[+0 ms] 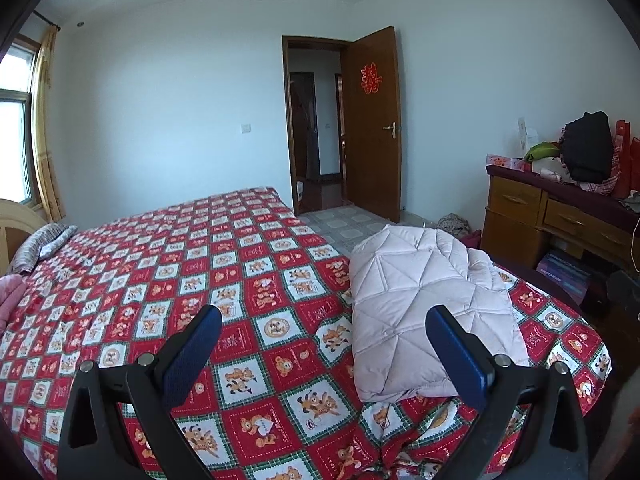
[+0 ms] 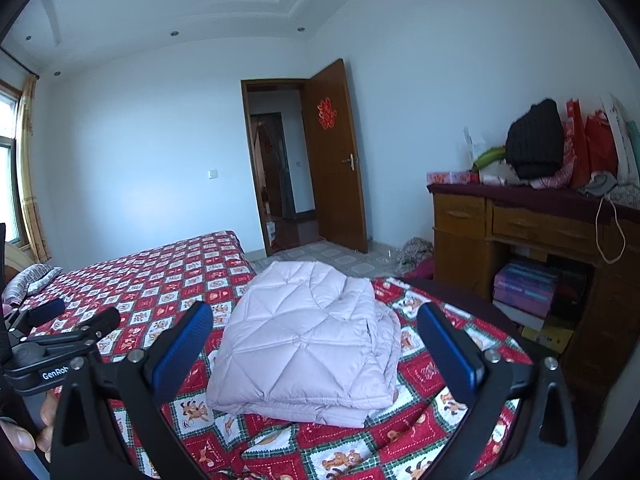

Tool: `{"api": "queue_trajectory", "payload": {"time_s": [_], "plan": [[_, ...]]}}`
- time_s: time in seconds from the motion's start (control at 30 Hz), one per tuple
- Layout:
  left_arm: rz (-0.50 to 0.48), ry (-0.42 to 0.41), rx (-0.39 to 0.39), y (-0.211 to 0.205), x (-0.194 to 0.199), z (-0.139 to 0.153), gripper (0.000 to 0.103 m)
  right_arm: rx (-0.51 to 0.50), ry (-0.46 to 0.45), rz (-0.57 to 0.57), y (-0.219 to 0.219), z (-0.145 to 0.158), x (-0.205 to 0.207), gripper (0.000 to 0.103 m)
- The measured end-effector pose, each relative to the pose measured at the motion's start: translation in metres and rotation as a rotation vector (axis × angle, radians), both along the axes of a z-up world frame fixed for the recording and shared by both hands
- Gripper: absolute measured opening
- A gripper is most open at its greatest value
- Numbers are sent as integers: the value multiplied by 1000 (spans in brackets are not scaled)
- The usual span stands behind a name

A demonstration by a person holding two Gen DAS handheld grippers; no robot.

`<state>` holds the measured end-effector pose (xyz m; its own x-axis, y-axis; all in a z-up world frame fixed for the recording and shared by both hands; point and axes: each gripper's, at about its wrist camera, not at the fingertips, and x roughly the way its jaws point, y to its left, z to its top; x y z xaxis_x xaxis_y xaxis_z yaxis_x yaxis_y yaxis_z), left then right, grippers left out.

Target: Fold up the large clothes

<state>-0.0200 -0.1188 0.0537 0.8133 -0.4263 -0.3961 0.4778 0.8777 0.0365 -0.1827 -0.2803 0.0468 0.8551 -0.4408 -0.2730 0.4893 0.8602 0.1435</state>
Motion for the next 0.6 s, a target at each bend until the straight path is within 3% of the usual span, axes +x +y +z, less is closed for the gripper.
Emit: {"api": "queue_trajectory", "payload": {"time_s": [0.6], "plan": [[2, -22, 9, -4, -4, 0, 102, 20, 14, -1, -5, -2, 2, 103]]}}
